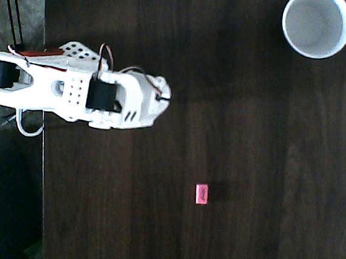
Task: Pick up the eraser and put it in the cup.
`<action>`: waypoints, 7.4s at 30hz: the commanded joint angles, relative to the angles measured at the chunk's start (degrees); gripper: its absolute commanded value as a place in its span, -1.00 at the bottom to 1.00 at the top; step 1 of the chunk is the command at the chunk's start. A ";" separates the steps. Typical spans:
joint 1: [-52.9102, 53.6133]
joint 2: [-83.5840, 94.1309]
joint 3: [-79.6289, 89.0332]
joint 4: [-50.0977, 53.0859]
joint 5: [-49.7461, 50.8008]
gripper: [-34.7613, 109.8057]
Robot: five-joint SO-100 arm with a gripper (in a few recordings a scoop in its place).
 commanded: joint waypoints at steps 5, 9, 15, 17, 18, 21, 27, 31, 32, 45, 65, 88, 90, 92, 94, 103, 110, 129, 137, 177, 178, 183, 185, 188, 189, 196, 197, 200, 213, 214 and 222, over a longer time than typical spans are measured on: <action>0.44 1.05 0.62 2.29 -1.49 -0.48; 0.44 1.05 0.62 2.29 -1.49 -0.48; 0.44 1.05 0.62 2.29 -1.49 -0.48; 0.44 1.05 0.62 2.29 -1.49 -0.48; 0.44 1.05 0.62 2.29 -1.49 -0.48; 0.44 1.05 0.62 2.29 -1.49 -0.48; 0.44 1.05 0.62 2.29 -1.49 -0.48; 0.44 1.05 0.62 2.29 -1.49 -0.48; 0.44 1.05 0.62 2.29 -1.49 -0.48; 0.44 1.05 0.62 2.29 -1.49 -0.48; -5.27 1.05 0.62 2.99 -7.47 -0.52; 17.75 -49.48 -38.50 -18.19 20.74 -0.52; 24.52 -71.72 -55.02 -21.71 25.75 -0.52; 27.07 -72.51 -55.46 -23.20 26.98 -0.52; 29.71 -74.62 -56.16 -23.91 28.83 -0.52; 35.33 -83.85 -61.00 -24.70 30.67 -0.52; 35.42 -88.24 -66.27 -21.45 33.05 -0.36; 36.30 -96.42 -67.24 -14.50 32.43 -0.27; 33.93 -100.55 -72.25 -14.94 35.77 -0.28; 18.28 -84.73 -80.95 -0.79 38.23 -0.52; 14.85 -80.86 -80.95 -0.53 38.14 -0.52; -1.41 -65.30 -81.12 -0.53 35.60 -0.52; -9.23 -59.85 -81.21 -3.16 33.49 -0.52; -15.91 -58.01 -81.30 -9.14 28.83 -0.52; -17.40 -58.54 -81.30 -11.78 26.89 -0.52; -23.91 -64.69 -81.12 -29.00 15.12 -0.52; -24.35 -65.74 -81.21 -31.55 13.97 -0.52; -24.96 -70.05 -81.47 -38.85 11.87 -0.52; -24.70 -87.98 -92.29 -38.50 13.27 -0.52; -24.96 -88.07 -92.20 -37.00 14.41 -0.52; -27.51 -90.62 -92.02 -26.81 22.41 -0.52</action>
